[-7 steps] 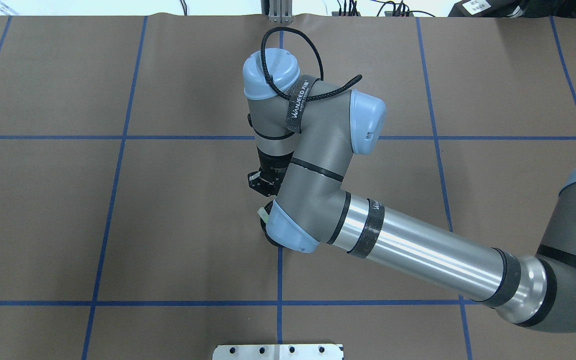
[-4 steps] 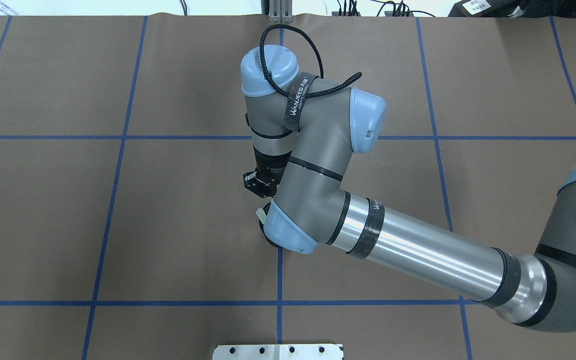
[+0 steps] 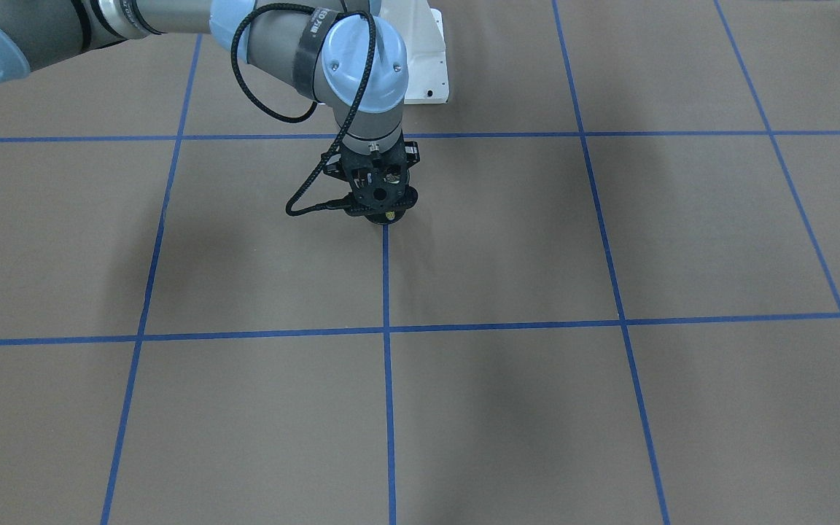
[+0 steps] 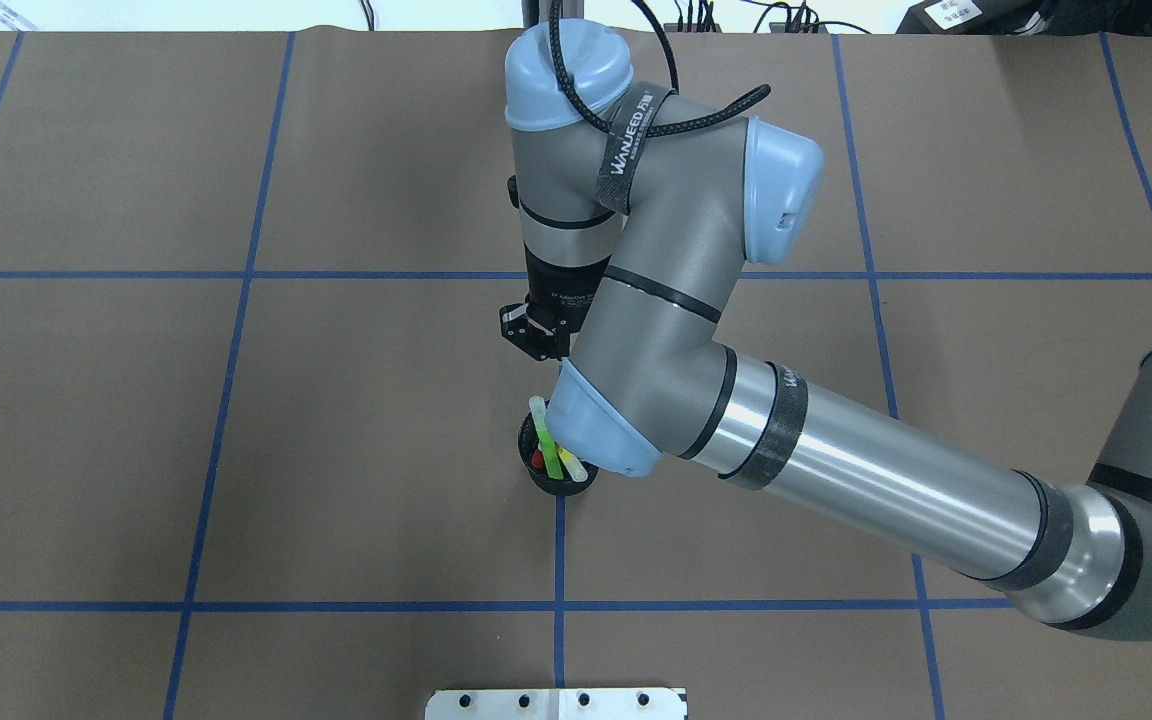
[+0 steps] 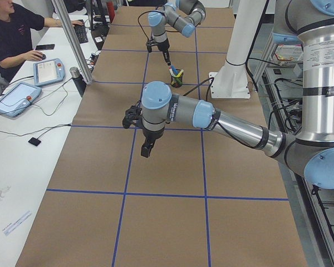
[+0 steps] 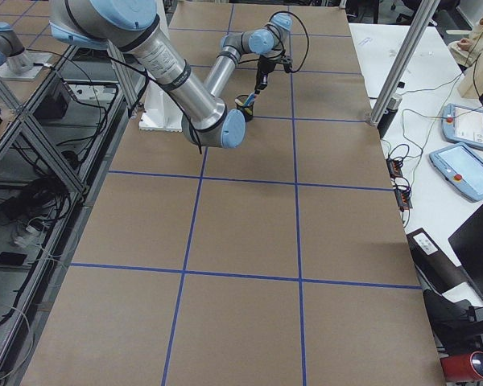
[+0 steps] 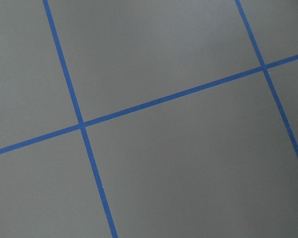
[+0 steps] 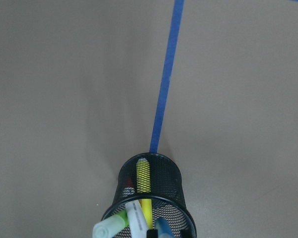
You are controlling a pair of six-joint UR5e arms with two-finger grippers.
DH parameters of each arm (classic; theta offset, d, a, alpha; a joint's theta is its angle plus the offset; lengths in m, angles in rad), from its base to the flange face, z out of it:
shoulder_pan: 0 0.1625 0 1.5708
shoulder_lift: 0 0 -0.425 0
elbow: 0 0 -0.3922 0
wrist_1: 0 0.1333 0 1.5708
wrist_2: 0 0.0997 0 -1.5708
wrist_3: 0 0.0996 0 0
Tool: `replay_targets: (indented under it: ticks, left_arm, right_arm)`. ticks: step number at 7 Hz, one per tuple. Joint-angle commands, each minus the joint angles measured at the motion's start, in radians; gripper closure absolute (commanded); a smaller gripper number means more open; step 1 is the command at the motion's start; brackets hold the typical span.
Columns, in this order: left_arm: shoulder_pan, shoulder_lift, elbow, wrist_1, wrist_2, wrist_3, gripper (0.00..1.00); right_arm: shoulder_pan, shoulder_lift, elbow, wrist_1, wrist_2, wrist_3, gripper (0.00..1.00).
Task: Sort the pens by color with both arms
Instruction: 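Lift the blue marker out of the cup with the right gripper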
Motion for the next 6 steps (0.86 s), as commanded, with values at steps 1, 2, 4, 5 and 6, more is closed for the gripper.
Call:
replay_targets:
  ticks: [1, 2, 4, 5, 6]
  left_arm:
    - [0.001, 0.0, -0.002, 0.0, 0.0, -0.002, 0.01]
    - [0.001, 0.0, -0.003, 0.0, 0.0, 0.0, 0.01]
    - [0.001, 0.0, -0.003, 0.0, -0.002, -0.002, 0.01]
    - [0.001, 0.0, -0.003, 0.0, -0.002, -0.002, 0.01]
    - [0.001, 0.0, -0.003, 0.0, -0.002, -0.002, 0.01]
  right_arm:
    - [0.052, 0.005, 0.011, -0.005, 0.0, -0.01, 0.93]
    - [0.077, 0.005, 0.01, -0.005, 0.002, -0.032, 0.92]
    - [0.104, 0.017, 0.011, -0.008, 0.014, -0.034, 0.92]
    - [0.114, 0.018, 0.022, -0.009, 0.037, -0.034, 0.91]
    - [0.129, 0.018, 0.024, -0.008, 0.057, -0.034, 0.91]
